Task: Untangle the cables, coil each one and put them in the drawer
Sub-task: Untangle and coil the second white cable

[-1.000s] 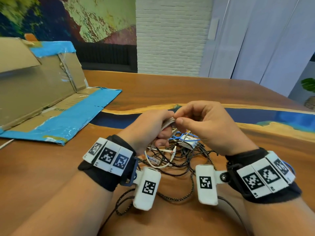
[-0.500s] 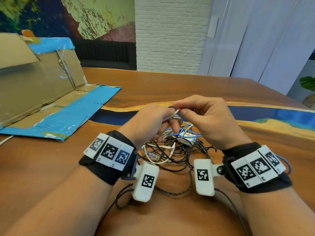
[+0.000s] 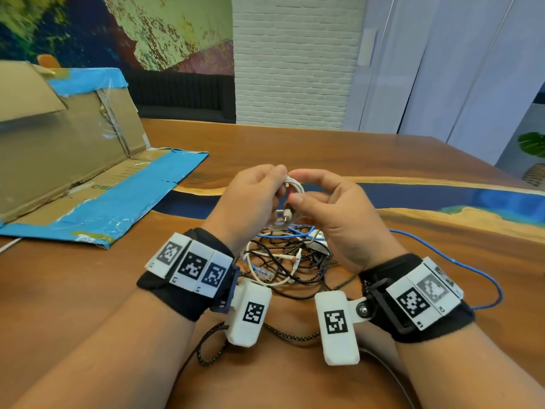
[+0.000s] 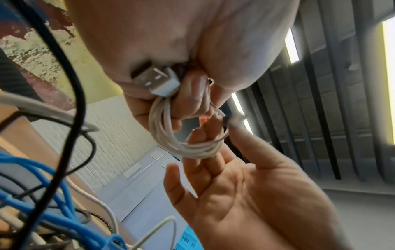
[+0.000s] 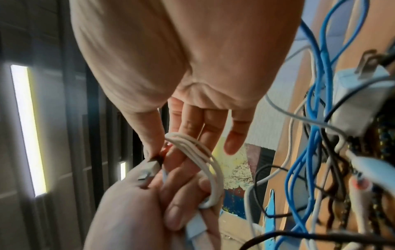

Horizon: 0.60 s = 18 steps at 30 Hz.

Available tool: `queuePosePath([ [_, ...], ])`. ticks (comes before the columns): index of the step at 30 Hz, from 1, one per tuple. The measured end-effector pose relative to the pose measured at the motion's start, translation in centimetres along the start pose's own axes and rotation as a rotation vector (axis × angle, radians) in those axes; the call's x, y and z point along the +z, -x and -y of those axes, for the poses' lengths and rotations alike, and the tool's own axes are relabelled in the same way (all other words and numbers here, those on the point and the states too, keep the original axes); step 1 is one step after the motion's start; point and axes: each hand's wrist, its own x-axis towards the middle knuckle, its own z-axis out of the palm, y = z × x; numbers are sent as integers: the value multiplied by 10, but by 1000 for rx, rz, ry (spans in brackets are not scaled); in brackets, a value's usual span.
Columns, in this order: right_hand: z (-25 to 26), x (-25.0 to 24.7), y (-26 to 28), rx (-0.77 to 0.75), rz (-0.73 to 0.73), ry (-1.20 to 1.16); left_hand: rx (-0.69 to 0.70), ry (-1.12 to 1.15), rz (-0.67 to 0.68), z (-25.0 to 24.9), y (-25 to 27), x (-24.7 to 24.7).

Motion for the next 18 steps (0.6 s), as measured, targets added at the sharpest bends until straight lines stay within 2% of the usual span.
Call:
queuePosePath([
  [3, 0, 0, 0, -1, 33, -43, 29, -73, -16, 4, -1, -1],
  [7, 4, -1, 4, -46, 112, -145, 49, -27, 21, 1, 1, -2],
  [12, 4, 2, 1, -93, -115, -81, 18, 113, 125, 0, 4, 1],
  [18, 6, 1, 1, -58, -179, -117, 35, 146, 46, -1, 2, 3],
])
